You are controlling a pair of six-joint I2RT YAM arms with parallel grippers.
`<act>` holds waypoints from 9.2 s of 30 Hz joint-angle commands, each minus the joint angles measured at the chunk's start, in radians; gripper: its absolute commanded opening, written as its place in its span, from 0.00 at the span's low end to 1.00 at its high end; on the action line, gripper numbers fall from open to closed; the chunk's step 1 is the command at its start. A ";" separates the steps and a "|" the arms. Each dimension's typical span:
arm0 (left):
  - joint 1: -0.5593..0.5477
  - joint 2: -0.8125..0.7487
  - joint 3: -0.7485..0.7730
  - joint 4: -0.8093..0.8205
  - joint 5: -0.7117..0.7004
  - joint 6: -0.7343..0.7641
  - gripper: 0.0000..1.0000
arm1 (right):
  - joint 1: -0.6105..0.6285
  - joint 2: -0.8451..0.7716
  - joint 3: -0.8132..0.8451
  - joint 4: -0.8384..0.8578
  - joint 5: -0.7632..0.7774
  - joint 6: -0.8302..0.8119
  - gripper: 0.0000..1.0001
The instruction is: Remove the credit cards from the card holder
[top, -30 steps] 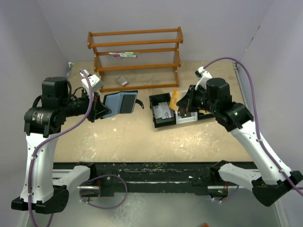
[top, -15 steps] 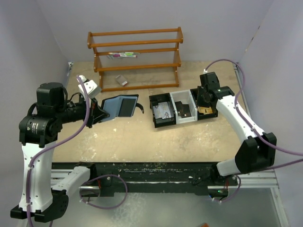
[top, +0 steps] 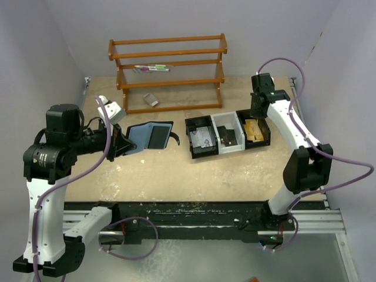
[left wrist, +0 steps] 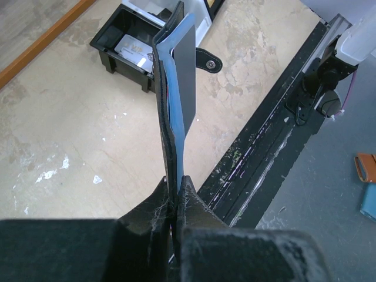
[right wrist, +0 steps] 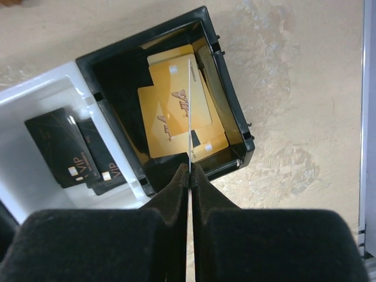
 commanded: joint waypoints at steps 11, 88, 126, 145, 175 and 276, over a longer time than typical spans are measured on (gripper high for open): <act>0.000 -0.022 0.042 0.003 0.044 0.034 0.00 | -0.037 0.114 -0.032 0.060 -0.165 -0.062 0.00; -0.001 0.044 0.012 0.543 0.331 -0.603 0.00 | 0.713 -0.531 -0.355 1.123 -0.739 0.445 0.74; -0.001 0.025 0.059 0.223 0.350 -0.185 0.72 | 0.718 -0.527 -0.173 0.740 -0.835 0.327 0.00; -0.001 0.046 -0.021 -0.033 0.297 0.296 0.74 | 0.873 -0.222 0.096 0.156 -0.920 -0.031 0.00; -0.003 -0.006 0.021 -0.281 0.516 0.564 0.86 | 0.913 -0.105 0.374 -0.021 -0.987 -0.167 0.00; -0.003 0.082 -0.067 -0.171 0.772 0.283 0.11 | 0.804 -0.112 0.400 0.148 -1.137 -0.066 0.00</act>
